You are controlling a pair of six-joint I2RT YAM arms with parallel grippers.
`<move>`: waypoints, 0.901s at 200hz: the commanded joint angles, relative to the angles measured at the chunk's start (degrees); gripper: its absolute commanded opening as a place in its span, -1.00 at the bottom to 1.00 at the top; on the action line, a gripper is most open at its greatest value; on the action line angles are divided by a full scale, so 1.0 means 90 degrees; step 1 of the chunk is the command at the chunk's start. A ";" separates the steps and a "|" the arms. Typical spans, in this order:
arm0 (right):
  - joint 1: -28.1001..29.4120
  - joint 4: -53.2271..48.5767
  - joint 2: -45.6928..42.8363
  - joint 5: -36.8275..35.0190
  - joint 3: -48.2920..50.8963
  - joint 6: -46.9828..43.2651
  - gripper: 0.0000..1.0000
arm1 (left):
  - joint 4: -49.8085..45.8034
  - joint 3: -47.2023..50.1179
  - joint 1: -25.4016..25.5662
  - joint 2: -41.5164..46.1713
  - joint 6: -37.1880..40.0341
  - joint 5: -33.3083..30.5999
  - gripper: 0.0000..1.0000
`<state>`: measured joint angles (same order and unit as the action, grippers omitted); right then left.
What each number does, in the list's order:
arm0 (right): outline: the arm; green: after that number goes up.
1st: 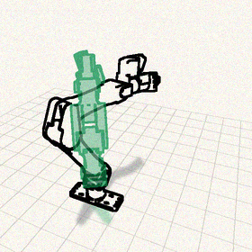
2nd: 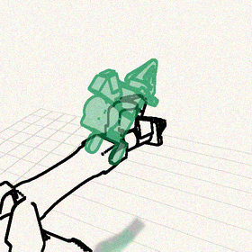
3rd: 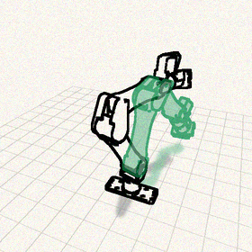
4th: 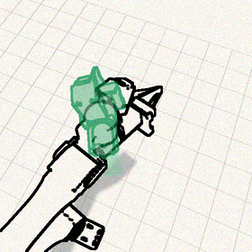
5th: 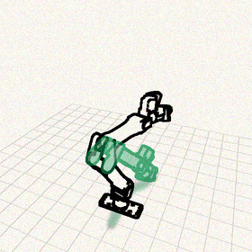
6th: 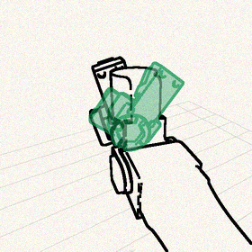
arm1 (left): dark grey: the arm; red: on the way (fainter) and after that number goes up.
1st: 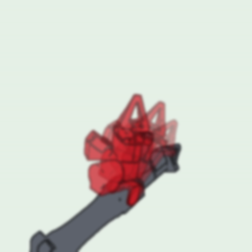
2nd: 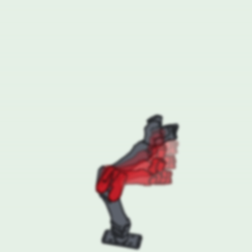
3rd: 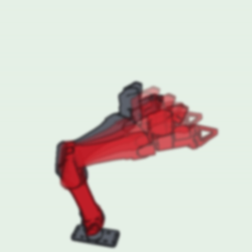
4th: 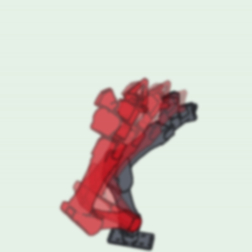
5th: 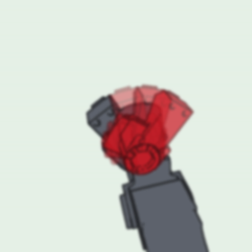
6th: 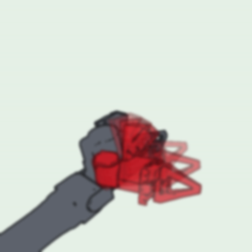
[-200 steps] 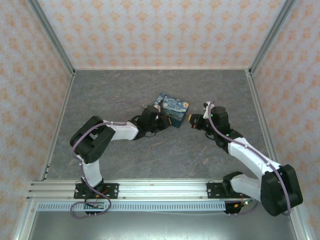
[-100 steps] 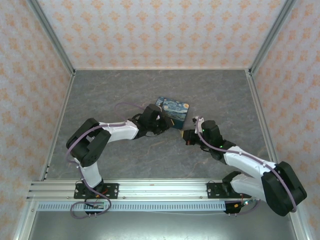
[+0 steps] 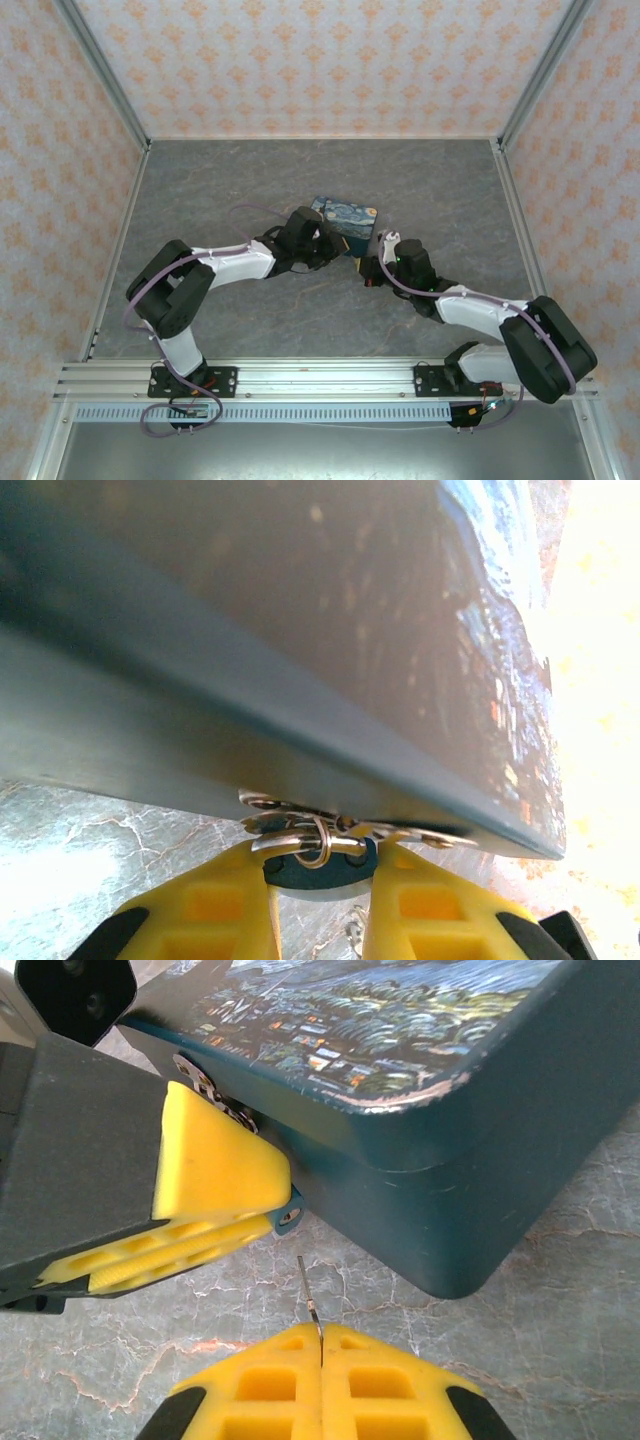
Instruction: Unlock a padlock with a key
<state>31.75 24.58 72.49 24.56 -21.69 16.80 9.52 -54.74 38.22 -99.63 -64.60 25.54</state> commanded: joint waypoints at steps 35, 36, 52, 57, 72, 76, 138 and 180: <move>0.0057 0.0722 0.0352 -0.0080 0.0018 0.0050 -1.00 | -0.0159 -0.0278 0.0065 0.0289 -0.0084 0.0072 -0.65; 0.0057 0.0724 0.0353 -0.0076 0.0018 0.0059 -1.00 | -0.0159 -0.0282 0.0068 0.0289 -0.0081 0.0072 -0.65; 0.0062 0.0772 0.0355 -0.0093 0.0035 0.0065 -1.00 | -0.0215 -0.0301 0.0070 0.0287 -0.0059 0.0055 -0.65; 0.0057 0.0789 0.0354 -0.0108 0.0037 0.0069 -1.00 | -0.0229 -0.0299 0.0069 0.0297 -0.0051 0.0053 -0.65; 0.0057 0.0812 0.0343 -0.0104 0.0048 0.0081 -1.00 | -0.0240 -0.0308 0.0069 0.0287 -0.0051 0.0053 -0.65; 0.0058 0.0821 0.0344 -0.0098 0.0056 0.0089 -1.00 | -0.0238 -0.0310 0.0070 0.0288 -0.0051 0.0053 -0.65; 0.0061 0.0824 0.0366 -0.0075 0.0001 0.0135 -1.00 | -0.0271 -0.0334 0.0075 0.0235 -0.0040 0.0066 -0.65; 0.0057 0.0902 0.0432 0.0004 -0.0026 0.0163 -1.00 | -0.0283 -0.0352 0.0075 0.0225 -0.0029 0.0080 -0.65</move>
<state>31.86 29.74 75.55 24.40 -21.69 17.74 7.01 -55.90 38.52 -99.35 -64.66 25.52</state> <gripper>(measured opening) 0.056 0.193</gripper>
